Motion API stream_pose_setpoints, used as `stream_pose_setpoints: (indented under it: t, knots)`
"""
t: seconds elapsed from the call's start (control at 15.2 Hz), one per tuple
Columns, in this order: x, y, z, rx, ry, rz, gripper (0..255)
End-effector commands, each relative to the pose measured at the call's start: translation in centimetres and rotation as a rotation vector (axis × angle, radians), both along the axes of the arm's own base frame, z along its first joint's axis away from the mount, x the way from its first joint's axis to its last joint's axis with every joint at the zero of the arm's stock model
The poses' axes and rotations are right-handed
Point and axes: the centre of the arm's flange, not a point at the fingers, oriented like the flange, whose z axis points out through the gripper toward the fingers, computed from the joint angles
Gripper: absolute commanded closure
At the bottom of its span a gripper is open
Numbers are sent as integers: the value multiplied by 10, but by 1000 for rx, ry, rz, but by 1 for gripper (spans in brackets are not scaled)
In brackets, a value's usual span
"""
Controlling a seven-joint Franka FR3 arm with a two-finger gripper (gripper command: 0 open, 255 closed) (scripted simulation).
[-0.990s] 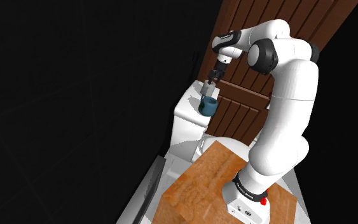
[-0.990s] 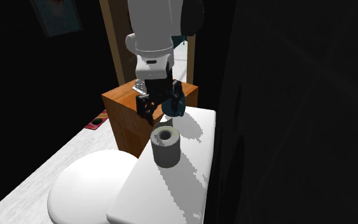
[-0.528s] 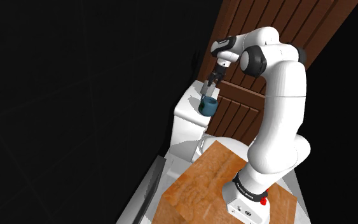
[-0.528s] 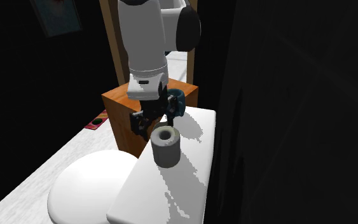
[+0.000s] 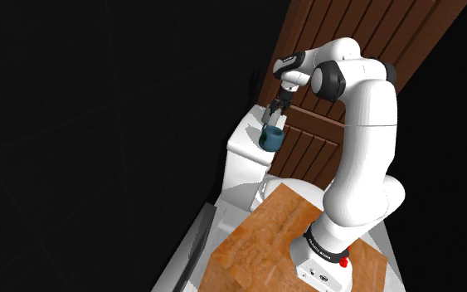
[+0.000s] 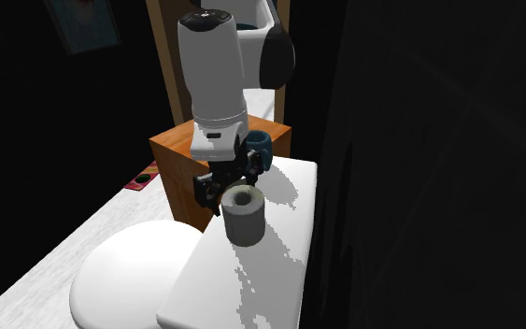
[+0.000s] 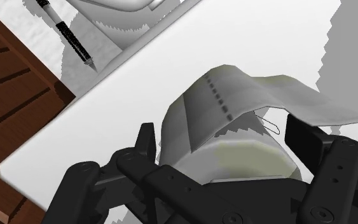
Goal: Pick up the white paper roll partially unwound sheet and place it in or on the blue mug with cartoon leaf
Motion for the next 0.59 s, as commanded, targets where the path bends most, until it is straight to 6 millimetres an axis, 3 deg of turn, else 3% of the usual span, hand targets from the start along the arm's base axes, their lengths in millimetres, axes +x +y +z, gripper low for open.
stream_pose_setpoints:
  t: [0.0,0.13,0.2,0.53]
  knots:
    - [0,0,0,0,0,0,0]
    - [0,0,0,0,0,0,0]
    - [0,0,0,0,0,0,255]
    - [0,0,0,0,0,0,255]
